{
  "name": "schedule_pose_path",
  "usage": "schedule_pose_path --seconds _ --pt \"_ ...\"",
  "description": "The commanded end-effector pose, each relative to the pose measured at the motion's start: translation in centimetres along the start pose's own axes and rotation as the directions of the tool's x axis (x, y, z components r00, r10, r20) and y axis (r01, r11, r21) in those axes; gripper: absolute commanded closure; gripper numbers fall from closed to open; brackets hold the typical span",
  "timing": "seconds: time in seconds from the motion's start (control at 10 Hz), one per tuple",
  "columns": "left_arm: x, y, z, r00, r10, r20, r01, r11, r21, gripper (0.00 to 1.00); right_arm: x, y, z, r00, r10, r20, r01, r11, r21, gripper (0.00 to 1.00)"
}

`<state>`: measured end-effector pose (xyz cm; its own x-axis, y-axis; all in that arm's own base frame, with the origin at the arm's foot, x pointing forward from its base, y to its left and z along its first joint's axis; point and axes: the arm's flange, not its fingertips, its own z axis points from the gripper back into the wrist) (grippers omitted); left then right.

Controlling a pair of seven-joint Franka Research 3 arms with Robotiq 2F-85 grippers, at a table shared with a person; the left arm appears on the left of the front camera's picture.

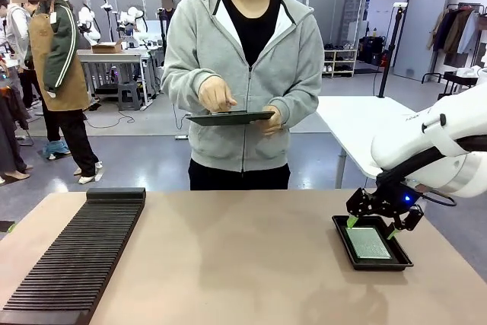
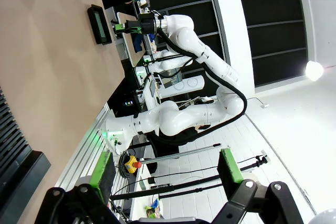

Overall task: Inspect the PCB.
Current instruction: Place the Blank PCB in the ESD tray.

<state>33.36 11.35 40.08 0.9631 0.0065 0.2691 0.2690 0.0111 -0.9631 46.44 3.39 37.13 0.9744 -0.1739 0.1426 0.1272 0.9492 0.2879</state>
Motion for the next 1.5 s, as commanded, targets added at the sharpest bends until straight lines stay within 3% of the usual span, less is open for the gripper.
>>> schedule_pose_path --seconds 0.0,1.4 --pt "-0.09 -0.07 0.06 1.000 0.002 -0.001 -0.002 1.000 0.001 0.00 -0.05 0.15 0.10 1.000 0.004 0.003 -0.004 1.000 0.015 0.00" --pt "-0.09 -0.07 0.06 1.000 0.002 -0.001 -0.002 1.000 0.001 0.00 -0.05 0.15 0.10 1.000 0.004 0.003 -0.004 1.000 0.015 0.00"
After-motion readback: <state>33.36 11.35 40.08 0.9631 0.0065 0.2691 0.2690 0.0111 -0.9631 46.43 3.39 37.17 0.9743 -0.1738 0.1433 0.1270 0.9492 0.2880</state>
